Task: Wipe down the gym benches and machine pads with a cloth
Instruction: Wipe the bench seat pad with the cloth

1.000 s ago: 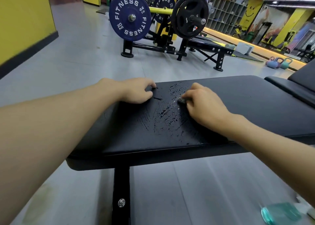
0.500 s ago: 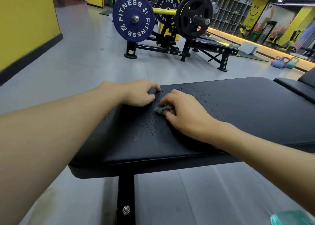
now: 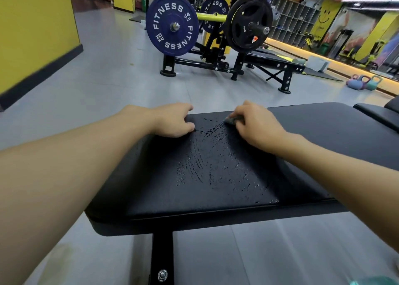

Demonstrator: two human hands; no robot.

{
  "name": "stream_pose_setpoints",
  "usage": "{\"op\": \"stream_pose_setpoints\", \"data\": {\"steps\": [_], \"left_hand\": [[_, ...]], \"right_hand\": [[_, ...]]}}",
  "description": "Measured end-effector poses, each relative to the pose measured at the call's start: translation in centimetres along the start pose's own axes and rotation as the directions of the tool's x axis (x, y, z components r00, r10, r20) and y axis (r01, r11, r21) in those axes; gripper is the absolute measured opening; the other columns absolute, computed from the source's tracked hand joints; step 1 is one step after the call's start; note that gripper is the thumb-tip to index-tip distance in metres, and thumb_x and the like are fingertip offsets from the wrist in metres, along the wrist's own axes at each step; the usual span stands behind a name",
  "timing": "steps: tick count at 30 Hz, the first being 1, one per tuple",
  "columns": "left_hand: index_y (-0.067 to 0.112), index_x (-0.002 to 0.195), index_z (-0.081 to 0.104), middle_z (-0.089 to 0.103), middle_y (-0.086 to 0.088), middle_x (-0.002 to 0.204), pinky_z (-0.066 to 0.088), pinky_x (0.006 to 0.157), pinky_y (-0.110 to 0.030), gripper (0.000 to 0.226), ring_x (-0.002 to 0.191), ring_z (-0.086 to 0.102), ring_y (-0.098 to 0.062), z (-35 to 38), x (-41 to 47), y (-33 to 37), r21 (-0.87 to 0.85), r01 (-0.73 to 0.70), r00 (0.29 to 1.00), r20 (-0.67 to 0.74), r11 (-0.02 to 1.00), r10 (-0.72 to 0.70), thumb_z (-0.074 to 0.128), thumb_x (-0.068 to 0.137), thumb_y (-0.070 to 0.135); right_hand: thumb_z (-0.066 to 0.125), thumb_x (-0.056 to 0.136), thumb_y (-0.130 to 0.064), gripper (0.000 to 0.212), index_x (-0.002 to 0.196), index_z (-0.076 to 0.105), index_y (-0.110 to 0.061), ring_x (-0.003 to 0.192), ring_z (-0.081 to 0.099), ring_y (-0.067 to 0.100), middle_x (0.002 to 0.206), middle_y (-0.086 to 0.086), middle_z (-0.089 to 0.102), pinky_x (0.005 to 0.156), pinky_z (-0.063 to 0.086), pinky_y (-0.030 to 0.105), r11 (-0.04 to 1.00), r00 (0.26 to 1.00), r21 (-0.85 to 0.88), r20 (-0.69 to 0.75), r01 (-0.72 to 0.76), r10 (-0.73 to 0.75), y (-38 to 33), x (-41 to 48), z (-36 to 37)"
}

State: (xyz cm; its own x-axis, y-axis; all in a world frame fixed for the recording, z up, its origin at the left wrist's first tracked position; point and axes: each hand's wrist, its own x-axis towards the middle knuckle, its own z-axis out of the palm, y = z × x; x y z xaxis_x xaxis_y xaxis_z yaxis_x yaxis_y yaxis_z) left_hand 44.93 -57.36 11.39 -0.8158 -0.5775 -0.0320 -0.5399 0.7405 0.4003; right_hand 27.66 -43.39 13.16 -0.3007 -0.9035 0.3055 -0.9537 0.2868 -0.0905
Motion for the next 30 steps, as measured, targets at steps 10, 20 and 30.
{"op": "stream_pose_setpoints", "data": {"steps": [10,20,30], "left_hand": [[0.011,0.116,0.062,0.064,-0.005,0.107,0.041,0.079,-0.029,0.027,0.093,0.057,-0.023,0.2,0.3,-0.8,-0.013,-0.078,0.997,0.014,0.997,0.078,0.051,0.102,0.03],[0.009,0.129,0.06,0.064,-0.007,0.127,0.044,0.104,-0.04,0.034,0.117,0.059,-0.026,-0.1,0.3,-1.4,-0.062,-0.028,0.999,0.038,0.998,0.03,0.052,0.1,0.024],[0.0,0.106,0.067,0.07,-0.018,0.104,0.053,0.091,-0.046,0.032,0.102,0.064,-0.033,-0.4,0.2,-1.7,-0.077,0.065,0.998,-0.019,0.995,-0.067,0.045,0.084,0.005]], "right_hand": [[0.052,0.09,-0.011,0.025,0.1,0.074,-0.017,0.096,0.061,0.034,0.107,0.009,0.064,0.086,0.051,0.041,0.998,0.998,0.03,-0.025,-0.054,0.054,0.1,2.3,0.6],[0.051,0.092,-0.012,0.026,0.103,0.074,-0.018,0.099,0.06,0.035,0.108,0.01,0.061,0.087,0.051,0.043,0.999,0.999,0.006,-0.006,-0.042,0.042,-0.5,3.9,1.4],[0.052,0.095,-0.016,0.026,0.109,0.074,-0.014,0.1,0.059,0.036,0.111,0.013,0.061,0.086,0.048,0.039,0.998,0.998,0.028,0.034,0.06,-0.061,-3.2,4.8,2.8]]}}
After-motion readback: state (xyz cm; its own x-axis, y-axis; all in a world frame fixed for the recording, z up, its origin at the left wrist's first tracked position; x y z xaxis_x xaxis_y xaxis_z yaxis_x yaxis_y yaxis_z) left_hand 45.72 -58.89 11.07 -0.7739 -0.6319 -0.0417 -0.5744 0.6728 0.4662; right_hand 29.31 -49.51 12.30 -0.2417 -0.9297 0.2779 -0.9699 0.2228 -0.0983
